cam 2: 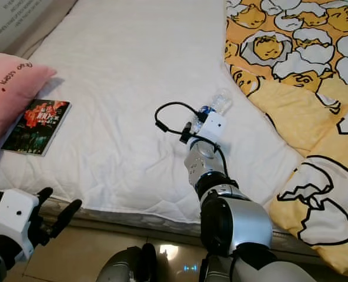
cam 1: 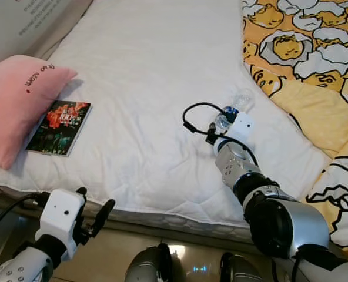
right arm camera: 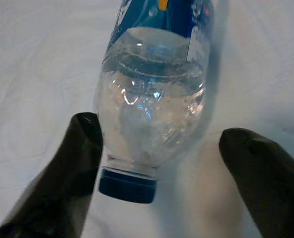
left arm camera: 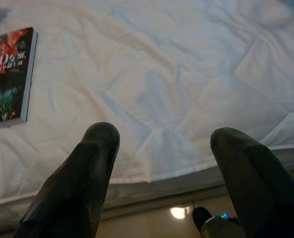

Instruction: Clean up the room

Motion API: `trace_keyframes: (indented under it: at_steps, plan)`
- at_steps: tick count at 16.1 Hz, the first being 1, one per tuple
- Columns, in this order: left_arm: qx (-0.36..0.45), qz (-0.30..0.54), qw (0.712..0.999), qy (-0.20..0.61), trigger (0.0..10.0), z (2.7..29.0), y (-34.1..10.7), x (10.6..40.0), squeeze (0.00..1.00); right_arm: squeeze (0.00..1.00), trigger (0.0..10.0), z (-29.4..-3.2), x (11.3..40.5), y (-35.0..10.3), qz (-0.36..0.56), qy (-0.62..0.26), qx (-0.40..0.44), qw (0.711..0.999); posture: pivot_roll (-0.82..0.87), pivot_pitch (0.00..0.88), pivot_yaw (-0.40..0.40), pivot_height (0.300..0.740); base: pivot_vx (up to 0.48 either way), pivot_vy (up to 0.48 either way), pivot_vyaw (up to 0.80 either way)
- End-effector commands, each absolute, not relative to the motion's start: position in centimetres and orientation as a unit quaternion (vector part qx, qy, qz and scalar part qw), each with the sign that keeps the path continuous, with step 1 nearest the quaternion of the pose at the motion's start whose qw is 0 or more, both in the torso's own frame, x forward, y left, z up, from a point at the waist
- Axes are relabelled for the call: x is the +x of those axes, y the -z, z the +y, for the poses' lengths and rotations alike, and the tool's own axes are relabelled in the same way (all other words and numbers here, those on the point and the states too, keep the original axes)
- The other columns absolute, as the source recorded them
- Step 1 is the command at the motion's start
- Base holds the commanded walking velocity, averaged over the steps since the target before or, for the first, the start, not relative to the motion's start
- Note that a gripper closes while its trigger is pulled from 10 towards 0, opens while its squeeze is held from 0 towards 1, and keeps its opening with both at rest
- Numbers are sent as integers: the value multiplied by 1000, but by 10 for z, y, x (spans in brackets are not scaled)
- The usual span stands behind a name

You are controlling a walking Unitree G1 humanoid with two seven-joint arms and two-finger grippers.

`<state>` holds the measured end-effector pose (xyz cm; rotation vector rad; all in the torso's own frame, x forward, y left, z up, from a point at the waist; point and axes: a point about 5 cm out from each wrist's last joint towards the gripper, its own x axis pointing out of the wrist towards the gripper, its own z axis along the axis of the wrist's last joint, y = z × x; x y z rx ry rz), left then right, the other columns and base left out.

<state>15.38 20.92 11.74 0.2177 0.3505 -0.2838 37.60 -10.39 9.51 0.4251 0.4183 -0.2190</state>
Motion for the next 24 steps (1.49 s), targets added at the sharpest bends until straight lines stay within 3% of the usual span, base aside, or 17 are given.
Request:
trace_keyframes:
  at_steps: [1, 13, 16, 21, 22, 24]
  plan:
    - [114, 177, 969, 131, 10000, 214, -121, 151, 0, 0, 0, -100, 374, -91, 225, 107, 227, 942, 224, 250, 137, 740, 0, 0, 0]
    - [103, 175, 970, 137, 10000, 208, -115, 162, 0, 0, 0, -77, 376, -98, 220, 20, 223, 949, 181, 240, 142, 740, 0, 0, 0]
    - [99, 173, 970, 141, 10000, 206, -114, 168, 0, 16, 0, -65, 389, -132, 143, -35, 164, 976, 160, 244, 150, 740, 0, 0, 0]
    - [88, 165, 971, 149, 10000, 198, -110, 180, 0, 8, 0, -60, 392, -150, 62, -79, 87, 991, 118, 219, 145, 740, 0, 0, 0]
    - [45, 155, 979, 126, 10000, 191, -104, 190, 0, 0, 0, -85, 390, -152, -13, -81, -3, 997, 63, 165, 127, 740, 0, 0, 0]
    - [22, 152, 983, 102, 10000, 190, -98, 198, 0, 0, 0, -101, 384, -150, -50, -73, -50, 995, 33, 129, 116, 740, 0, 0, 0]
